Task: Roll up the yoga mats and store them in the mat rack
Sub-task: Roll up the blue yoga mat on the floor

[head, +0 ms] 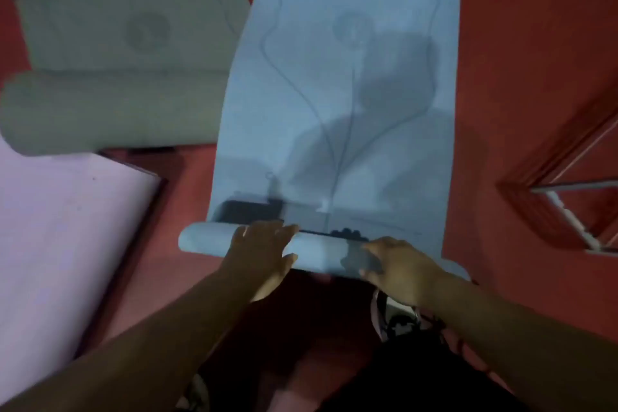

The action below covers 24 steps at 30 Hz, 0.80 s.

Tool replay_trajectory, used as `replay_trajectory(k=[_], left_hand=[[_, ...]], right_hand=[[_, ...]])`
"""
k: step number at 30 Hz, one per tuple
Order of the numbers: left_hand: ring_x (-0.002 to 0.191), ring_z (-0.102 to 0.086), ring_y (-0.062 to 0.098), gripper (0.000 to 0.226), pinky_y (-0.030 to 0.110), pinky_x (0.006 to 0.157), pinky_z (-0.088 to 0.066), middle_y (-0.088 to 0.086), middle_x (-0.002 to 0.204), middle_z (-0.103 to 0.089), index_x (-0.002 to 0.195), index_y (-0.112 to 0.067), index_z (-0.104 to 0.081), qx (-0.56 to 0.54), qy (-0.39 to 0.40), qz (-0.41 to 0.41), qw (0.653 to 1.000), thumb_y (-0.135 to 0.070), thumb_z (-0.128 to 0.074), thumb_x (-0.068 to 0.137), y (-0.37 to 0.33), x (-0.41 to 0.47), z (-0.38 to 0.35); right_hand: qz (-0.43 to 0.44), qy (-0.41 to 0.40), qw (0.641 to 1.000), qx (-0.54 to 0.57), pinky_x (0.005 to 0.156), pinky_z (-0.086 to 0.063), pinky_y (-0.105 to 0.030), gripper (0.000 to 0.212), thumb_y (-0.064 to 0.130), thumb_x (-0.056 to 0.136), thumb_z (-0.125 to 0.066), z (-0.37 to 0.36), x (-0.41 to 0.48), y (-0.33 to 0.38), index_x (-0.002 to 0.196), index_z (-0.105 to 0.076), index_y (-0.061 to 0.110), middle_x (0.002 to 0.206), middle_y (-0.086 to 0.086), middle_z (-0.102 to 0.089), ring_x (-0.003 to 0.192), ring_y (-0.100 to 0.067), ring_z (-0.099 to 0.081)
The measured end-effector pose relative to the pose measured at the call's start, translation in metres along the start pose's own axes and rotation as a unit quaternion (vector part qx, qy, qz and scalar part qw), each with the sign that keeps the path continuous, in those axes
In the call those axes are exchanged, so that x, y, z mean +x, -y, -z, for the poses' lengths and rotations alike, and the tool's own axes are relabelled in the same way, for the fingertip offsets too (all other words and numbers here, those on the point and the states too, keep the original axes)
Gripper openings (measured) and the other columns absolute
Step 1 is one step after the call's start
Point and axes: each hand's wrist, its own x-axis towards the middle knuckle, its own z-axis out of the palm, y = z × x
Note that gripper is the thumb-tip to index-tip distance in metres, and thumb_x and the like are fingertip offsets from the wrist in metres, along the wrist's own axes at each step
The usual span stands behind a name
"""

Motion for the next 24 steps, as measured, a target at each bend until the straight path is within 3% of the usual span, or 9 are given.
replay_trajectory(k=[3, 6, 9, 14, 17, 24], left_hand=[[0.142, -0.037, 0.023, 0.05, 0.054, 0.116, -0.026, -0.011, 0.151, -0.044, 0.149, -0.043, -0.031, 0.005, -0.009, -0.002, 1.0, -0.047, -0.045, 0.101, 0.014, 0.024, -0.057], [0.125, -0.054, 0.028, 0.044, 0.058, 0.104, -0.04, -0.006, 0.131, -0.058, 0.137, -0.043, -0.042, 0.017, -0.031, -0.003, 0.999, -0.048, -0.045, 0.093, 0.017, 0.03, -0.097], [0.111, -0.063, 0.032, 0.045, 0.06, 0.093, -0.047, 0.0, 0.118, -0.065, 0.125, -0.04, -0.054, 0.027, -0.064, -0.005, 0.998, -0.052, -0.04, 0.084, 0.025, 0.033, -0.124], [0.112, -0.06, 0.026, 0.047, 0.063, 0.096, -0.045, -0.004, 0.118, -0.064, 0.128, -0.04, -0.061, 0.019, -0.115, -0.012, 0.993, -0.054, -0.044, 0.086, 0.034, 0.032, -0.145], [0.106, -0.062, 0.023, 0.046, 0.067, 0.099, -0.044, -0.006, 0.111, -0.065, 0.127, -0.04, -0.062, 0.03, -0.141, -0.037, 0.989, -0.054, -0.044, 0.087, 0.04, 0.029, -0.154], [0.08, -0.069, 0.019, 0.04, 0.04, 0.072, -0.051, -0.012, 0.09, -0.069, 0.116, -0.04, -0.067, 0.06, -0.148, -0.061, 0.985, -0.055, -0.045, 0.086, 0.037, 0.027, -0.155]], right_hand=[[0.051, -0.027, 0.996, -0.063, 0.112, -0.037, -0.039, 0.057, 0.044, 0.102, -0.047, -0.038, 0.037, -0.02, 0.156, -0.029, 0.037, 0.155, 0.0, -0.04, 0.136, -0.026, -0.042], [0.103, -0.046, 0.987, -0.118, 0.108, -0.039, -0.038, 0.057, 0.042, 0.102, -0.049, -0.064, 0.055, -0.039, 0.155, -0.03, 0.039, 0.153, 0.007, -0.04, 0.134, -0.023, -0.041], [0.113, -0.079, 0.987, -0.085, 0.106, -0.04, -0.031, 0.058, 0.044, 0.099, -0.057, -0.083, 0.068, -0.054, 0.154, -0.036, 0.039, 0.144, 0.008, -0.047, 0.128, -0.018, -0.044], [0.125, -0.112, 0.986, -0.01, 0.098, -0.048, -0.037, 0.05, 0.049, 0.092, -0.062, -0.106, 0.08, -0.061, 0.141, -0.05, 0.041, 0.12, 0.01, -0.054, 0.109, -0.012, -0.053], [0.124, -0.097, 0.987, -0.003, 0.099, -0.046, -0.033, 0.045, 0.053, 0.094, -0.058, -0.11, 0.08, -0.061, 0.138, -0.048, 0.045, 0.12, 0.013, -0.052, 0.11, -0.007, -0.053], [0.139, -0.115, 0.983, -0.012, 0.096, -0.047, -0.034, 0.036, 0.052, 0.096, -0.056, -0.12, 0.074, -0.066, 0.13, -0.057, 0.039, 0.118, 0.01, -0.063, 0.11, -0.012, -0.058]])
